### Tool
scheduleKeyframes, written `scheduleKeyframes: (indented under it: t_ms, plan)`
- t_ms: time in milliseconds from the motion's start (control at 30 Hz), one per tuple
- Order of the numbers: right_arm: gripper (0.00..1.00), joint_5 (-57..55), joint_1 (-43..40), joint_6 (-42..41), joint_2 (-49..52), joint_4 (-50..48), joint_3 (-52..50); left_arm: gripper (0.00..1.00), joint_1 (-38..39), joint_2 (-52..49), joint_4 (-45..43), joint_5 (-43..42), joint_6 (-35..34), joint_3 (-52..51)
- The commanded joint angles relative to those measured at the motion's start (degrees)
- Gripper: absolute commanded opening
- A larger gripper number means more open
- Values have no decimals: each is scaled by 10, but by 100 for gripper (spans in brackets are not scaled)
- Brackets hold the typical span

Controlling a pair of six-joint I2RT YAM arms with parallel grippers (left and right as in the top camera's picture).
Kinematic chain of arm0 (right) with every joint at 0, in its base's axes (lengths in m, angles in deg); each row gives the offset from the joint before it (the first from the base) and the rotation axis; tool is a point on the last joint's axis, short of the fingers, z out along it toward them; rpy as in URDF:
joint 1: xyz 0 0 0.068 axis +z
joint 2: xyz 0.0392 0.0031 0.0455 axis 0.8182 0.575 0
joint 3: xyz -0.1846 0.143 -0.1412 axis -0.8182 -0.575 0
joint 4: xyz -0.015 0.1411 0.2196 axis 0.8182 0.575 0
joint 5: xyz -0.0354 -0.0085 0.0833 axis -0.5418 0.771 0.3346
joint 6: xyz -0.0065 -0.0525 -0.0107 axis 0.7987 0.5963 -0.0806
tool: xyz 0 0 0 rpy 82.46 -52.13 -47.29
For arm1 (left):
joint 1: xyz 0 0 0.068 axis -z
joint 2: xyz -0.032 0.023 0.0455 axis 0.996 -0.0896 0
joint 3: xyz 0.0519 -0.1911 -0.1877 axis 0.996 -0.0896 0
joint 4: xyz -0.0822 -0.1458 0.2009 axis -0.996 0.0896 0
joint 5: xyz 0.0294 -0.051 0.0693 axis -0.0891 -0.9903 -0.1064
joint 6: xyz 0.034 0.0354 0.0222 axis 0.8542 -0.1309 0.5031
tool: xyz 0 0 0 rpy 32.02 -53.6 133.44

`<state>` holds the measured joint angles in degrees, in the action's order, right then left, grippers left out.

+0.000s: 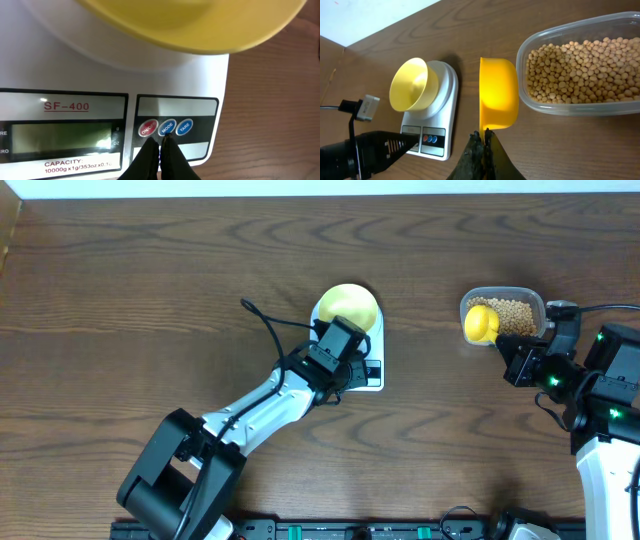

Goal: Scoop item into bowl and weigh 50g on scale

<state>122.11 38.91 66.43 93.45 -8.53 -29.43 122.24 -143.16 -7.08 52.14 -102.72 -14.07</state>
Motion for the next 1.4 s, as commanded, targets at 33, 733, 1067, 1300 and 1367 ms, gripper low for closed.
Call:
scheduleKeyframes:
  t_ms: [33,733,1067,1300,1367]
  plan:
    - [1,0,3,10,0,1,11,7,-4,-19,-1,-13,-15,2]
    - [1,0,3,16,0,14,11,7,-24,-50,-49,-51,-31,2]
    - [1,0,3,16,0,14,11,7,-24,-50,-26,-23,-24,2]
    - [1,0,3,16,0,16,11,7,-24,-51,-28,-21,-24,2]
    - [1,0,3,16,0,16,11,8,-24,-54,-29,-21,-24,2]
